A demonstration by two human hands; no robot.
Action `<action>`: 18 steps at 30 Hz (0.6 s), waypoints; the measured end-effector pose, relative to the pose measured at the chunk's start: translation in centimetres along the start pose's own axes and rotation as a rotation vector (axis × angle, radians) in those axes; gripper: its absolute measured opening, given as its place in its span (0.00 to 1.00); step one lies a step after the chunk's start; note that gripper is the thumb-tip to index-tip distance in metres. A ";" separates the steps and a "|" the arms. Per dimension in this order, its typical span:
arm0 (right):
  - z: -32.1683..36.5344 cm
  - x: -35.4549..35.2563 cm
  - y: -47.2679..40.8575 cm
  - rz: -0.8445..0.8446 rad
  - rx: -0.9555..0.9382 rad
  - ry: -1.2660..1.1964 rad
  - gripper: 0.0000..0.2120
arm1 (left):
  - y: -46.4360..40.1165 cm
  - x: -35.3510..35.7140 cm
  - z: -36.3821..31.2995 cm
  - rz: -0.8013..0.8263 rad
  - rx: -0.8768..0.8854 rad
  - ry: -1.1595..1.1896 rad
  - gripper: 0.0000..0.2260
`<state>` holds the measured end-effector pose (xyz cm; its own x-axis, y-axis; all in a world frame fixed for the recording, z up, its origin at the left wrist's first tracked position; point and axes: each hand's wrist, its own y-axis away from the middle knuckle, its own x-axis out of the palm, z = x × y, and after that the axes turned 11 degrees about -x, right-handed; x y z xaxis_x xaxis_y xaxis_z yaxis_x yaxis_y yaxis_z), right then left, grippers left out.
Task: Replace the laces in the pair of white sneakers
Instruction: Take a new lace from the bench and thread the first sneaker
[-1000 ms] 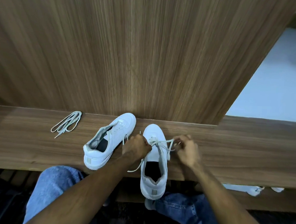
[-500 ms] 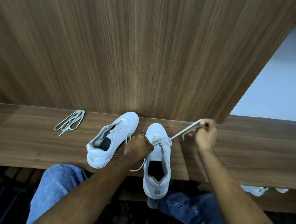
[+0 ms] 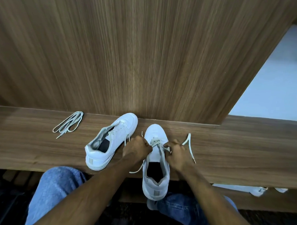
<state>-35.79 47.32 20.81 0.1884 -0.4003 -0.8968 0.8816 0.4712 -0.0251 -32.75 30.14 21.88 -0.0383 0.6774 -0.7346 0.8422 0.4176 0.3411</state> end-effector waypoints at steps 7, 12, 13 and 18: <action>-0.3 -0.4 -0.7 -0.147 0.038 -0.072 0.10 | 0.0 0.0 0.1 0.001 -0.010 -0.003 0.08; -2.2 -4.2 -1.5 -0.688 0.140 -0.253 0.11 | 0.2 -0.2 0.1 0.001 -0.009 0.018 0.11; -2.9 -5.3 -1.8 -0.798 0.205 -0.376 0.11 | 0.2 -0.3 0.1 0.001 -0.009 0.016 0.11; -5.3 -6.8 -1.3 -0.812 0.399 -0.428 0.08 | 0.1 -0.2 0.3 0.026 -0.008 0.061 0.15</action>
<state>-40.49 53.61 24.60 -0.4649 -0.7702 -0.4367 0.8780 -0.3377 -0.3392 -32.51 29.90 21.86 -0.0500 0.7238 -0.6882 0.8391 0.4041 0.3641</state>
